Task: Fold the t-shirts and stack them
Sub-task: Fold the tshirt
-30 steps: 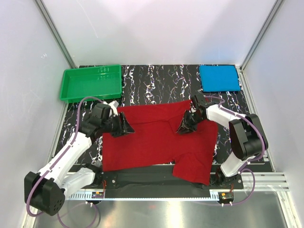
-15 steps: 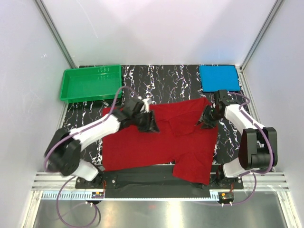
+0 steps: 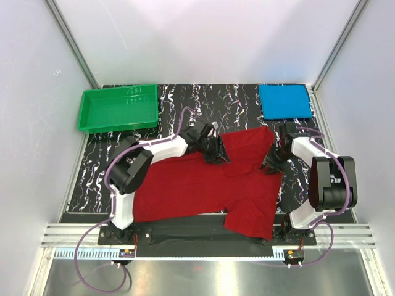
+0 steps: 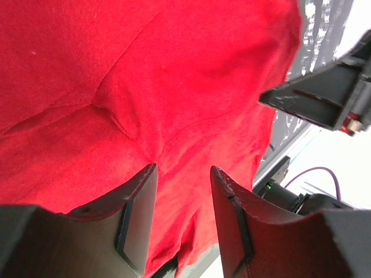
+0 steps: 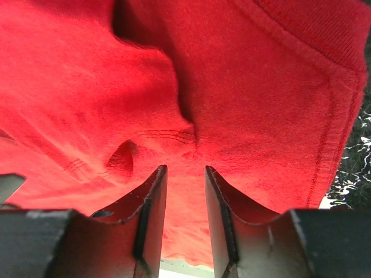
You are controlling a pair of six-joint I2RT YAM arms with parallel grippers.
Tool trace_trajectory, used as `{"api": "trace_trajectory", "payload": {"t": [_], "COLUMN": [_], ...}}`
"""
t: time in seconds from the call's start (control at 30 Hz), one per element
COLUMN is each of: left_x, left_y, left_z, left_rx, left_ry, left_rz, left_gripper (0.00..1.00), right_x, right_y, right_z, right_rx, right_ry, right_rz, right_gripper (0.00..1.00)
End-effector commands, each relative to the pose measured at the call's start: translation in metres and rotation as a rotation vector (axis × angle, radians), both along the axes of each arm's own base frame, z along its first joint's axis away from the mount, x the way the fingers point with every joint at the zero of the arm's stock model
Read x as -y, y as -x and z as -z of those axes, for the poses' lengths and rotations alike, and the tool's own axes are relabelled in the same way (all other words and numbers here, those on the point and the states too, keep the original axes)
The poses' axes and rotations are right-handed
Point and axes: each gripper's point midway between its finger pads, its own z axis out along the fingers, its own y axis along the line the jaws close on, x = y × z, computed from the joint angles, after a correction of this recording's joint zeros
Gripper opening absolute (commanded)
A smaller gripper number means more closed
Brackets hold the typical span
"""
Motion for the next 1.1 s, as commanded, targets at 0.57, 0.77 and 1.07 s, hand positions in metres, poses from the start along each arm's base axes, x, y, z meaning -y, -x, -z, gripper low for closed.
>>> {"api": "trace_trajectory", "payload": {"t": [0.57,0.77,1.07], "left_x": [0.031,0.031,0.031], "left_y": [-0.001,-0.003,-0.002], "left_z": [0.005,0.008,0.010], "left_rx": [-0.059,-0.067,-0.069], "left_ry": [0.055,0.040,0.039], "left_rz": [0.035,0.042,0.058], "left_gripper": [0.47,0.47,0.47], "right_x": [0.001,0.000,0.003], "right_y": [-0.016,-0.014,-0.008], "right_z": [0.017,0.014,-0.002], "right_rx": [0.012,-0.001,0.022], "right_ry": [0.001,-0.004,0.014], "right_rz": [-0.025,-0.025,-0.029], "right_gripper": [0.29,0.29,0.34]}}
